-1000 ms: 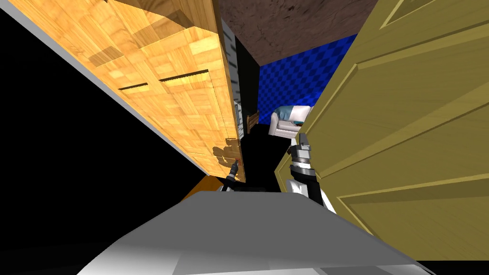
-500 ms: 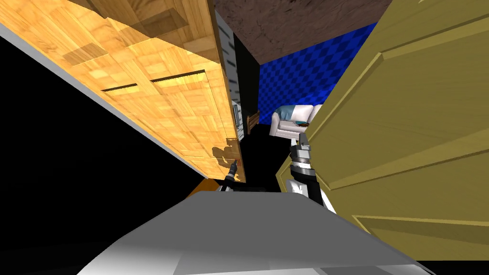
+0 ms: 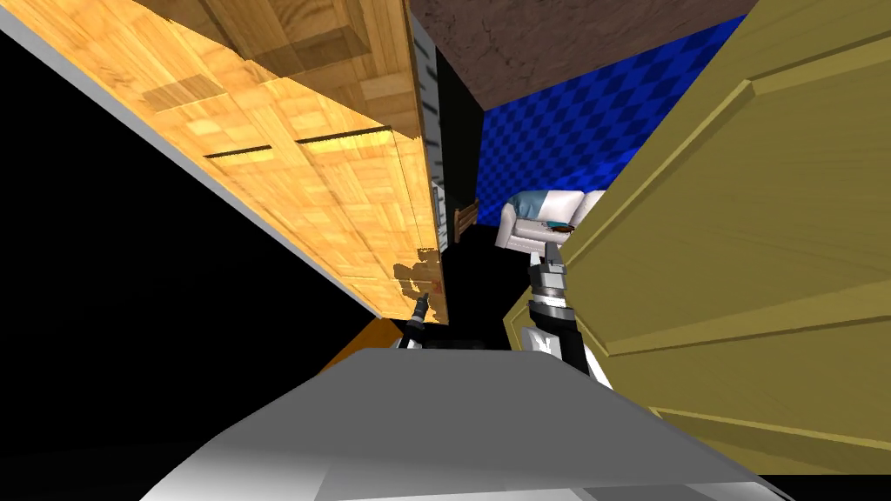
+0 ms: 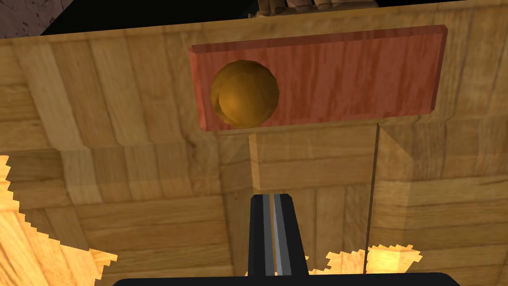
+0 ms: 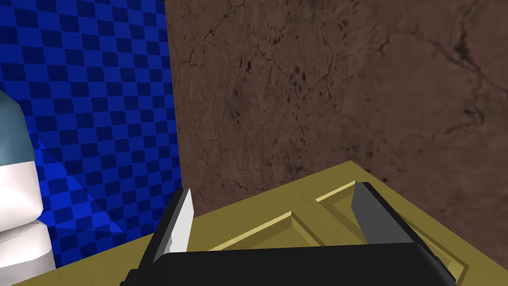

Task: Push the door open

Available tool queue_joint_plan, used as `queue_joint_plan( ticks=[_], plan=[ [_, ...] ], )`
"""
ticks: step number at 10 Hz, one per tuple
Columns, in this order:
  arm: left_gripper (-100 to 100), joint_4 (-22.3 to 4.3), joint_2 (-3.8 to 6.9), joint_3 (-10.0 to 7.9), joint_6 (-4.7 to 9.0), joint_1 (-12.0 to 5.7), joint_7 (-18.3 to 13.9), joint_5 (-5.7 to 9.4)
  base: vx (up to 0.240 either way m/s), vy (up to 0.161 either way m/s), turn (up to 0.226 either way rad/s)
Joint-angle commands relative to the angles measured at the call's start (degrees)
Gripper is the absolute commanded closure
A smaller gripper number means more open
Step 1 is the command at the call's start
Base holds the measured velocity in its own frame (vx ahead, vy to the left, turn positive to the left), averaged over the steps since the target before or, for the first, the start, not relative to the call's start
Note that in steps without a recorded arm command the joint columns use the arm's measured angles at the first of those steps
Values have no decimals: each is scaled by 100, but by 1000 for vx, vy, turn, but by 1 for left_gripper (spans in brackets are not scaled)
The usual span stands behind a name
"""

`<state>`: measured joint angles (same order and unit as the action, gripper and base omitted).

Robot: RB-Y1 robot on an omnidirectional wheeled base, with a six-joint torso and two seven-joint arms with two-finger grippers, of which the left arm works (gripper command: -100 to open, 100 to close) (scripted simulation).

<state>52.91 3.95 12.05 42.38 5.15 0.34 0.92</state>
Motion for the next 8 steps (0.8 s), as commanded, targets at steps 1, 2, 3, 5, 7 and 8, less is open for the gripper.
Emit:
queue_joint_plan(
  ticks=[1,2,3,5,7,8],
  plan=[
    [-100,58,-38,-3,-19,50,2,23,-241,-55,83],
    [-100,88,-70,-5,-30,73,2,35,-230,-33,75],
    [-100,114,-108,-6,-39,93,3,45,-227,-45,39],
    [-100,104,-134,-9,-28,97,4,50,-145,-69,31],
    [-100,59,-83,-39,12,75,16,60,124,-35,-26],
    [-100,39,-72,-52,29,64,20,63,178,-22,-12]
  ],
)
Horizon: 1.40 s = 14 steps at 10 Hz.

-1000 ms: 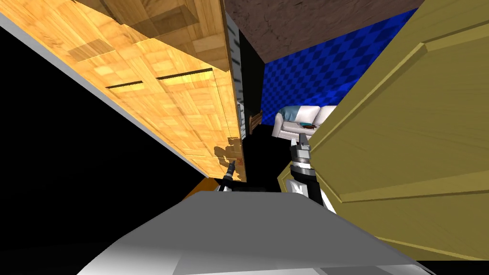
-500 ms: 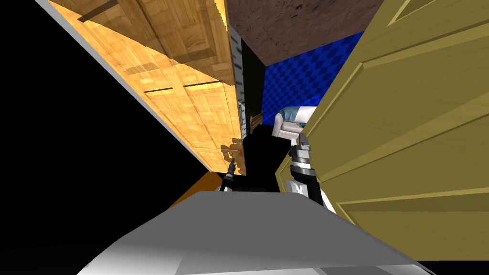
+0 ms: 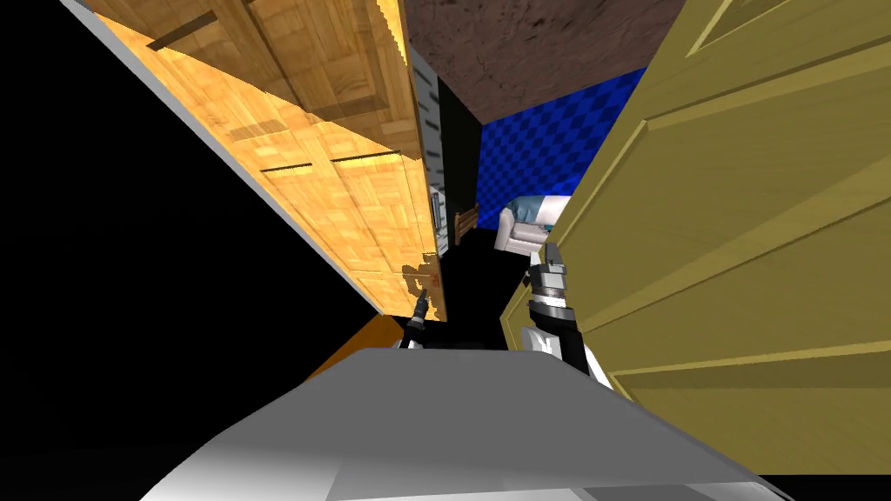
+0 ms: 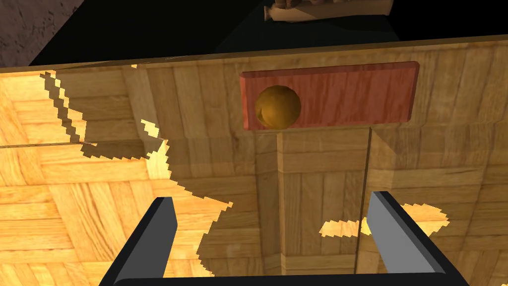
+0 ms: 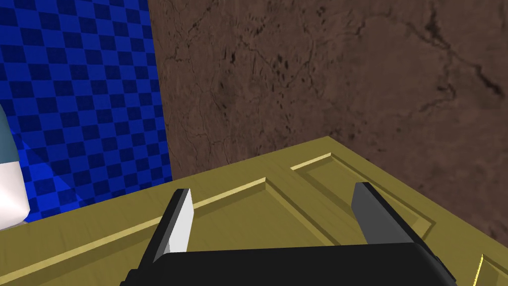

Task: Push the door open

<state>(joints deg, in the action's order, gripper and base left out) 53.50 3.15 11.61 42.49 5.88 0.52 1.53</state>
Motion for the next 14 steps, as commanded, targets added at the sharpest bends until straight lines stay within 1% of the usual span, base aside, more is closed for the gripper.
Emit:
queue_joint_plan(
  ticks=[1,3,5,6,7,8,13,14],
  plan=[
    [-100,-41,13,-22,37,-21,8,6,226,-5,-19],
    [-100,-84,2,-50,75,-45,18,13,222,-42,-28],
    [-100,-131,-44,-81,116,-72,29,22,228,-39,-24],
    [-100,-156,-86,-97,138,-86,34,26,197,-43,-25],
    [-100,-140,-65,-86,124,-76,32,23,72,-18,15],
    [100,-140,-65,-86,124,-76,32,23,-14,1,-10],
    [100,-140,-65,-86,124,-76,32,23,-13,3,-3],
    [100,-167,-6,-155,104,-84,70,47,122,-19,64]
  ],
)
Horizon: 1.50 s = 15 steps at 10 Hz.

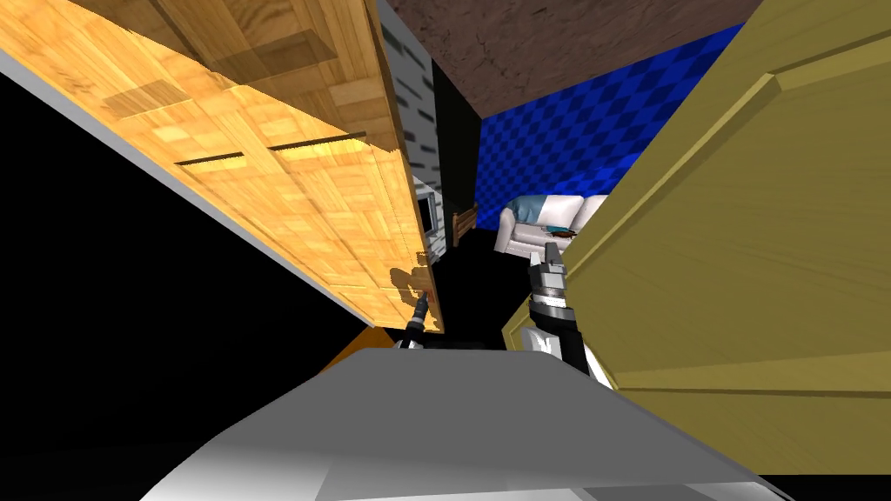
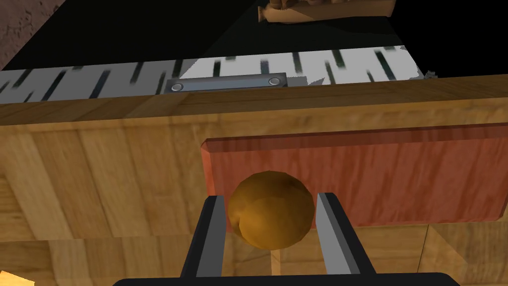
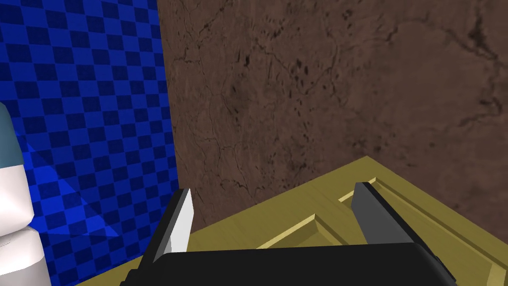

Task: Push the door open

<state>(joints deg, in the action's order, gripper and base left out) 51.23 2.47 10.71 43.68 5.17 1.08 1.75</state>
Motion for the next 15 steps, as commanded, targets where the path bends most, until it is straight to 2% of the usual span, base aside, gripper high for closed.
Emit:
queue_joint_plan(
  ticks=[1,5,6,7,8,10,11,12,13,14,15],
  plan=[
    [100,54,84,-100,-16,-22,30,37,199,-48,85],
    [100,24,166,-281,-26,-66,112,103,218,-12,91],
    [-100,186,163,-207,-107,67,180,87,-36,-12,153],
    [-100,200,142,-200,-110,84,204,87,-206,-4,93],
    [-100,230,76,-186,-116,120,255,86,-225,4,89],
    [-100,288,-147,-157,-128,192,356,86,-211,-20,91],
    [-100,288,-147,-157,-128,192,356,86,-148,-20,32],
    [-100,322,-355,-140,-135,234,415,85,-125,-40,88],
    [-100,330,-418,-136,-137,244,429,85,-104,-60,57],
    [-100,262,-361,-145,-93,215,409,87,-41,-27,7],
    [-100,242,-210,-169,-91,189,421,95,138,3,-30]
  ],
)
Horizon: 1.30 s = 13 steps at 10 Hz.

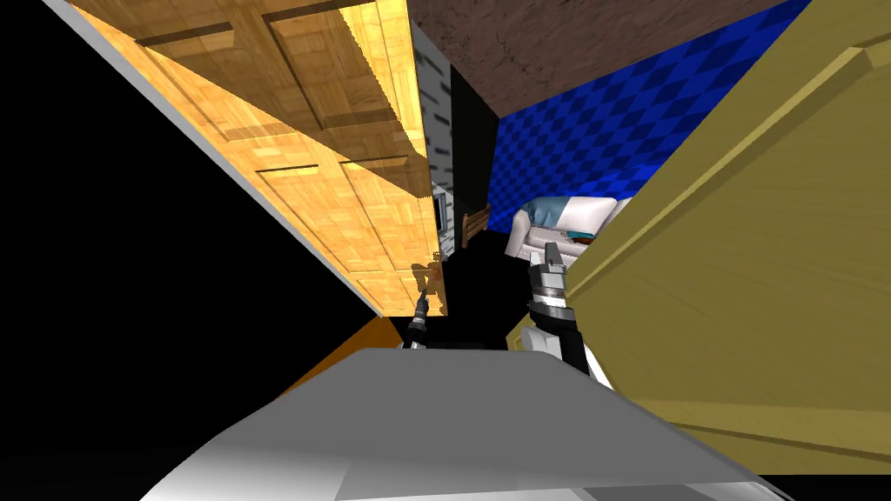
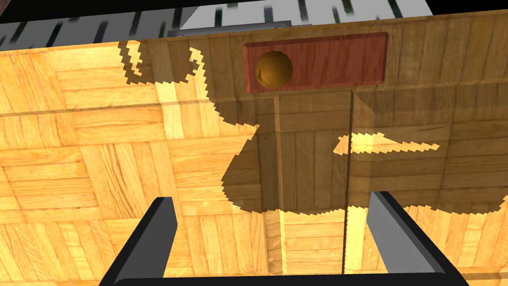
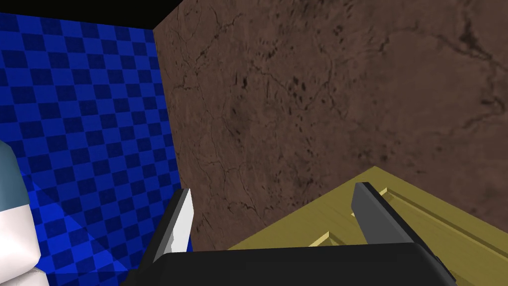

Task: Push the door open

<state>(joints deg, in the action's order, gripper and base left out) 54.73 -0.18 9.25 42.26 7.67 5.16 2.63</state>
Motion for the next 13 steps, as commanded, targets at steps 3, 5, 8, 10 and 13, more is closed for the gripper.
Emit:
queue_joint_plan(
  ticks=[3,5,8,10,13],
  plan=[
    [-100,-159,167,-70,64,-120,20,20,230,-24,-21],
    [-100,-192,156,-99,73,-158,25,29,212,-48,-23],
    [-100,-241,17,-144,87,-215,32,43,193,-33,-17],
    [-100,-248,-4,-148,92,-221,26,45,133,-37,-9],
    [100,-248,-4,-148,92,-221,26,45,-24,7,-5]
  ],
)
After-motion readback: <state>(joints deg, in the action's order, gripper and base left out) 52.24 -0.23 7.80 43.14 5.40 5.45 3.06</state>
